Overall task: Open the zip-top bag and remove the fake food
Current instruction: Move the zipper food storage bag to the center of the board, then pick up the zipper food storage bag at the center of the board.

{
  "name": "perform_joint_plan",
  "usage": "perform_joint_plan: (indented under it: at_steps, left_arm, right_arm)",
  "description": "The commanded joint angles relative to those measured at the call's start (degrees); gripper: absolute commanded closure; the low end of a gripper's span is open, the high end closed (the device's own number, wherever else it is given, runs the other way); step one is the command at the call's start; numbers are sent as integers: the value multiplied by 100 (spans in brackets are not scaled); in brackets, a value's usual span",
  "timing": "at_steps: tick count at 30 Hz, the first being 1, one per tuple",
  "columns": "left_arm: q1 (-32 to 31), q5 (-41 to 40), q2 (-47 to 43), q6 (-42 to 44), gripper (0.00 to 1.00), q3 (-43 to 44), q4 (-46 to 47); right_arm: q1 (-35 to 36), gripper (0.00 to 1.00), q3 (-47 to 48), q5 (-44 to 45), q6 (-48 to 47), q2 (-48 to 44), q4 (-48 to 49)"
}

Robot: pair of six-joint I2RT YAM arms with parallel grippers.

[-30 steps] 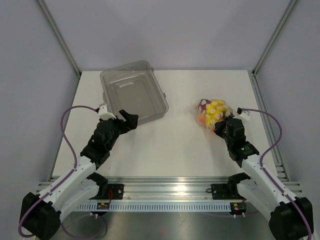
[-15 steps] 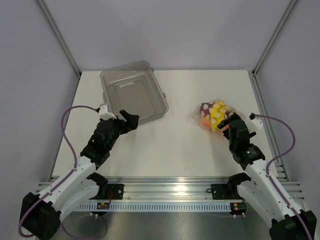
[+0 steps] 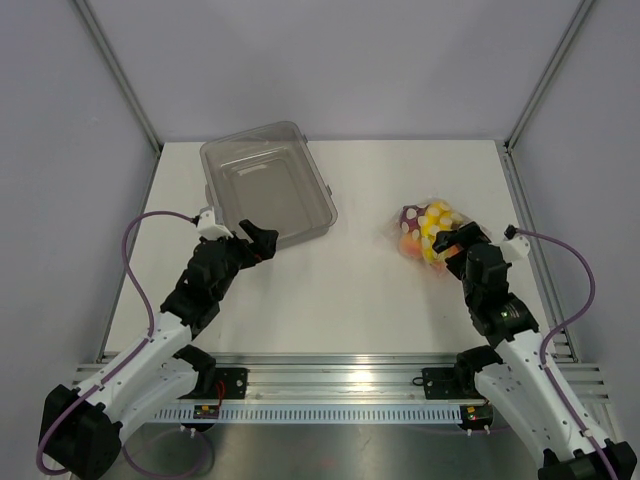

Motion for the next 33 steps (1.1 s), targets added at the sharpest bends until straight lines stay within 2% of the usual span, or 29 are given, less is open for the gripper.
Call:
perform_joint_plan:
  at_steps: [1,6,8,14,19,22,26,29,33]
  left_arm:
    - [2,65,12,10,1,276,235]
    - [-7,48,12,10,1,312,209]
    - [-7,48,12,10,1,329,200]
    - [-7,4,-75,27,1,347,138]
    - [2,-93,-137,97,1,320,129]
    - [-7,-137,-129,115,1,338,121]
    - [2,-128,-137,124,1,355,94]
    - [-7,-146,-164,133,1,347,59]
    - [-7,-137,-242,133,1,329,24]
  right_arm:
    - [30,1,-22,-650,314,-93,582]
    - [47,1,13,-1608,472,276,1170]
    - [205,1,135,-1872,385,706,1442]
    - [733,1,583,-1513,175,1691,1794]
    - [865,1,1584,-1486,-1272,2831,1085]
    - [961,1,2016,-1644,-1749,3377,837]
    - [1198,1,2420,-1338,-2067,3870,593]
    - [1400,1,2772,-707,-2313,4214,241]
    - [1839,1,2764,15,-2594,4363,257]
